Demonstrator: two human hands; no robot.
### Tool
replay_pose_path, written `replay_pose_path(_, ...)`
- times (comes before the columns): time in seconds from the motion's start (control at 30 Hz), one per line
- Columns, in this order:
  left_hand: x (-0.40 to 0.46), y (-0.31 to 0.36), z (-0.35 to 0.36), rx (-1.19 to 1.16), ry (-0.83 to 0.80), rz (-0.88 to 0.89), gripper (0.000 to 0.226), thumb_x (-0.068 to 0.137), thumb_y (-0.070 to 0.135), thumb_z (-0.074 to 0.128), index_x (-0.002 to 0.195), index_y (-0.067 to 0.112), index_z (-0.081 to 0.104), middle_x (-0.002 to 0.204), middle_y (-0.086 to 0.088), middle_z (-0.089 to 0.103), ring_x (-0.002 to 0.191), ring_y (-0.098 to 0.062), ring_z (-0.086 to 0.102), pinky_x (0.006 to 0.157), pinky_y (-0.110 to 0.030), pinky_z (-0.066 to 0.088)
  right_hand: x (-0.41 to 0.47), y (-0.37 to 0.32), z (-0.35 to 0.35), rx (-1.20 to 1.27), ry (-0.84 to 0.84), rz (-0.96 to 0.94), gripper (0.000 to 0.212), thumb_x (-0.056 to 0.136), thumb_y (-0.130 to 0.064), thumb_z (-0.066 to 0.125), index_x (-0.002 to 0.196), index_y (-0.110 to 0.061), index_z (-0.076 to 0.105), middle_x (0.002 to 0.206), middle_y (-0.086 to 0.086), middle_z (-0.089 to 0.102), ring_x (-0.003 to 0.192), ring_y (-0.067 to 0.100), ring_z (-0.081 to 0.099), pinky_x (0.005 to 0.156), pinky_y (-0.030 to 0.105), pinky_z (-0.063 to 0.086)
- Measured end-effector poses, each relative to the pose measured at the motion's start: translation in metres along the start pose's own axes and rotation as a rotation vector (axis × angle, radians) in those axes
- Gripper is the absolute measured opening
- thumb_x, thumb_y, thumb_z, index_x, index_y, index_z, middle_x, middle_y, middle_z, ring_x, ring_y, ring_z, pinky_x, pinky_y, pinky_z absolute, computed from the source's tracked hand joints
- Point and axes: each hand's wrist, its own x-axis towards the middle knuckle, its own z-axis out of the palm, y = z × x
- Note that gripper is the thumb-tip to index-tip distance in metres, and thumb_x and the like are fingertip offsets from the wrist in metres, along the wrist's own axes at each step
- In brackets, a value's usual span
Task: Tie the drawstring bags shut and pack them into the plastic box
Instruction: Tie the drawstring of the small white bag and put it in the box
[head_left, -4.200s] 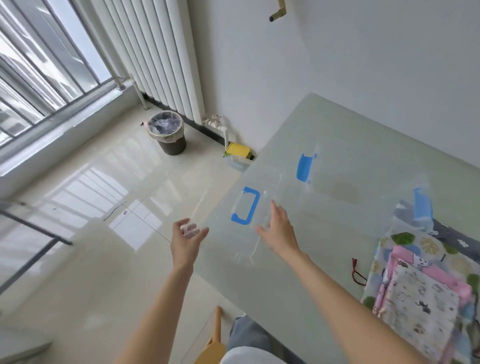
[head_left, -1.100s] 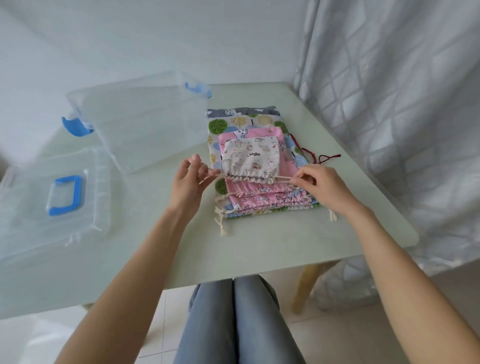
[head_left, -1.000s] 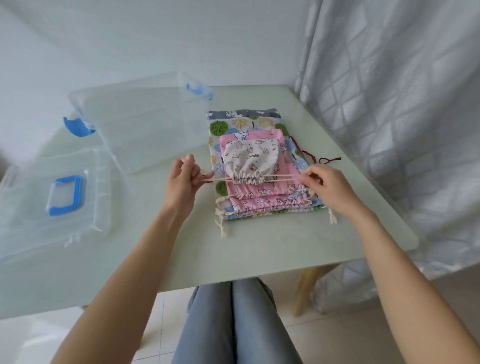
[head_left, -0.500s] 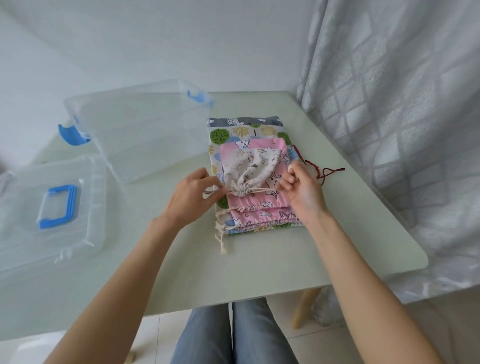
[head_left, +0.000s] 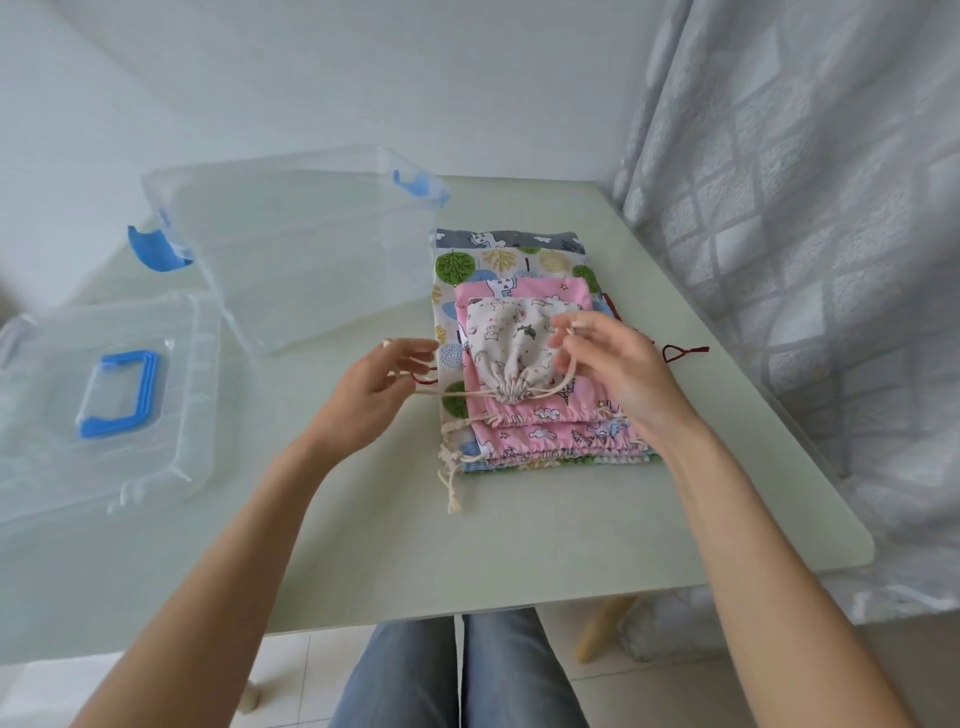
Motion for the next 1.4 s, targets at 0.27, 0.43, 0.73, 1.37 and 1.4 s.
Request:
replay_pose_path(0.27, -0.010, 0.014, -0.022, 0.032, 0.123, 0.024, 0.019, 0.088, 0.005, 0.059, 0.096, 0.019, 0.068, 0.077, 0.004, 0.071, 0.068, -0.010, 0.068, 0.073, -0.027, 0.056, 0.024, -0.017, 0.039, -0.326, -0.015, -0.088, 0.020, 0.091, -0.010, 0.057, 0.111, -0.012, 0.051, 0.089, -0.002, 0.070, 0.057, 0.009, 0.063, 0.056, 0.022, 0.053)
replay_pose_path(0.43, 0.015, 0.059, -0.020, -0.036, 0.135, 0.147, 0.019, 0.080, 0.013, 0.071, 0.095, 0.019, 0.061, 0.070, 0.008, 0.069, 0.059, 0.001, 0.064, 0.063, -0.013, 0.050, 0.024, -0.027, 0.054, -0.241, -0.059, -0.036, 0.013, 0.084, -0.010, 0.067, 0.097, -0.010, 0.065, 0.085, 0.000, 0.069, 0.055, -0.001, 0.060, 0.057, 0.014, 0.049)
replay_pose_path(0.73, 0.048, 0.074, 0.006, -0.099, 0.057, 0.101, 0.028, 0.091, 0.033, 0.056, 0.117, 0.022, 0.056, 0.098, 0.000, 0.071, 0.088, -0.008, 0.067, 0.081, -0.021, 0.050, 0.021, -0.031, 0.048, 0.017, 0.072, 0.006, 0.002, 0.084, -0.013, 0.066, 0.086, -0.014, 0.066, 0.073, -0.003, 0.069, 0.053, 0.004, 0.055, 0.059, 0.016, 0.048)
replay_pose_path(1.37, 0.021, 0.047, 0.026, -0.325, -0.071, 0.015, 0.011, 0.092, 0.011, 0.056, 0.094, 0.016, 0.065, 0.092, -0.001, 0.067, 0.087, -0.010, 0.062, 0.080, -0.025, 0.049, 0.012, -0.024, 0.013, 0.175, -0.213, 0.054, 0.010, 0.091, -0.004, 0.053, 0.096, -0.002, 0.062, 0.084, 0.007, 0.064, 0.068, 0.010, 0.060, 0.068, 0.020, 0.052)
replay_pose_path(1.4, 0.022, 0.047, 0.026, -0.297, -0.136, 0.038, 0.017, 0.089, 0.006, 0.059, 0.101, 0.017, 0.064, 0.096, 0.000, 0.068, 0.091, -0.011, 0.064, 0.083, -0.025, 0.050, 0.012, -0.025, 0.013, 0.162, -0.220, 0.039, 0.008, 0.089, -0.002, 0.055, 0.094, -0.005, 0.061, 0.083, 0.005, 0.064, 0.069, 0.010, 0.061, 0.068, 0.020, 0.052)
